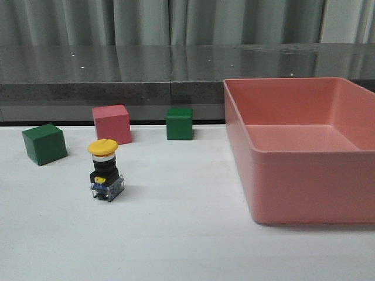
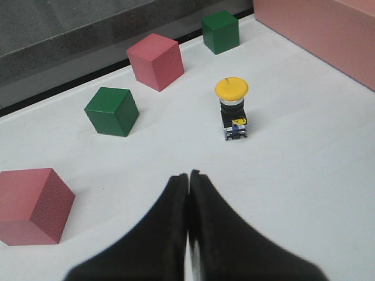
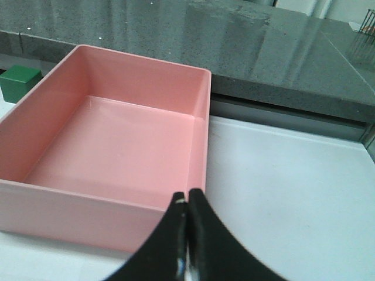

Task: Place and stand button with both arms

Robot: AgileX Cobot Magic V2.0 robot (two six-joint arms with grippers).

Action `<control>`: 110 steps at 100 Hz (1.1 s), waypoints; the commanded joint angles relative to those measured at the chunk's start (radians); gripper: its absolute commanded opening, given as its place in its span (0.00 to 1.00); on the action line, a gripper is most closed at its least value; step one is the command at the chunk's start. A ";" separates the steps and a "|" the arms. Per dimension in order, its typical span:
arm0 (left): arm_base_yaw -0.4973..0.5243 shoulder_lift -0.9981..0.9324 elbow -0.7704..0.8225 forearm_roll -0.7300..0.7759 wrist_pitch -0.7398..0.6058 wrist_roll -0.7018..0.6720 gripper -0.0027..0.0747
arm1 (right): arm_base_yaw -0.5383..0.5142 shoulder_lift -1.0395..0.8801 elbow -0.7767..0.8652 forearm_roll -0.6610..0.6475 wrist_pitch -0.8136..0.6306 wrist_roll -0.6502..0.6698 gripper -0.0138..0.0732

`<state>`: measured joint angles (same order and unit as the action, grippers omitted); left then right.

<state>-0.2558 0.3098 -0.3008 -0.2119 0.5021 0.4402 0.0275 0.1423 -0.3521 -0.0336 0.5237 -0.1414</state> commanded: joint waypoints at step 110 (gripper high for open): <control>0.195 -0.347 0.347 0.260 -0.466 -0.449 0.01 | -0.003 0.009 -0.024 -0.010 -0.072 -0.002 0.09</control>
<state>-0.0583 -0.0050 0.0000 0.0463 0.1250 0.0000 0.0275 0.1423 -0.3521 -0.0336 0.5268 -0.1414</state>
